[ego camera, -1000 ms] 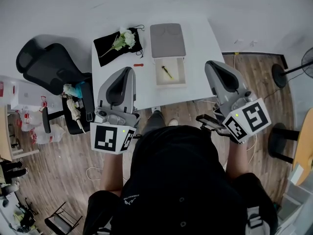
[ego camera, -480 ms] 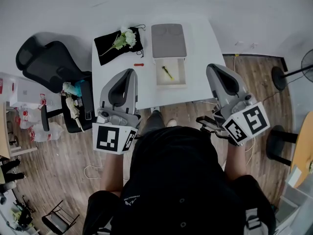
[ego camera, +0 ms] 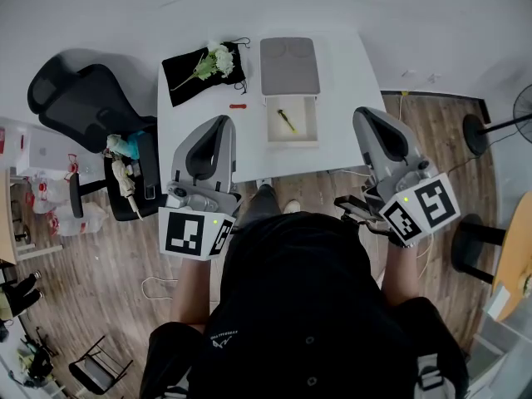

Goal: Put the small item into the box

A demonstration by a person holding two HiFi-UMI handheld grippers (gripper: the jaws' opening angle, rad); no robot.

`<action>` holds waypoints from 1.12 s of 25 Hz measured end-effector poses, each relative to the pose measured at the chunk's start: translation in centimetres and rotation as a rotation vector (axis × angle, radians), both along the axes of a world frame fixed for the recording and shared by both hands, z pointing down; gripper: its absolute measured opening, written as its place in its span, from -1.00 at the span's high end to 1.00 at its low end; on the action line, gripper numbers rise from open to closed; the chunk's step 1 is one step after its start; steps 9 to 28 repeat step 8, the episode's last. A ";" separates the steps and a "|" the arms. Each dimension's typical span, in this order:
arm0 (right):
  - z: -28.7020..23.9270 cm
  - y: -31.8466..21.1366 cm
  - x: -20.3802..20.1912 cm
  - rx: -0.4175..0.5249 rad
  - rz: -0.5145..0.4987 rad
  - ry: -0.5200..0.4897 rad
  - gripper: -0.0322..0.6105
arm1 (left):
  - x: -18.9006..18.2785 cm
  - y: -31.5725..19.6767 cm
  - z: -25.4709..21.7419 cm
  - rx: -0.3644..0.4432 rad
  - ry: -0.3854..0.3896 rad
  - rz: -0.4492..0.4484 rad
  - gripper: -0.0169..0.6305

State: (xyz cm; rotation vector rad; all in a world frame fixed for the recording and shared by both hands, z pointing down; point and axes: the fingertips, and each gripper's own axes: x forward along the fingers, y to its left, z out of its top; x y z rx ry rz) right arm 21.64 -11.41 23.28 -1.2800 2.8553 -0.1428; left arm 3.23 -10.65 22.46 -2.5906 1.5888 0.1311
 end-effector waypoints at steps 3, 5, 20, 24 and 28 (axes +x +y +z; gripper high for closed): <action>0.2 -0.1 0.0 -0.005 0.001 0.002 0.89 | 0.0 0.0 0.1 0.000 -0.004 0.002 0.93; 0.1 -0.2 -0.1 -0.007 0.001 0.002 0.89 | -0.1 -0.1 0.1 -0.002 -0.006 0.003 0.93; 0.1 -0.2 -0.2 -0.008 -0.002 0.002 0.89 | -0.2 -0.1 0.1 -0.005 -0.007 0.003 0.93; 0.1 -0.2 -0.2 -0.008 -0.002 0.002 0.89 | -0.2 -0.1 0.1 -0.005 -0.007 0.003 0.93; 0.1 -0.2 -0.2 -0.008 -0.002 0.002 0.89 | -0.2 -0.1 0.1 -0.005 -0.007 0.003 0.93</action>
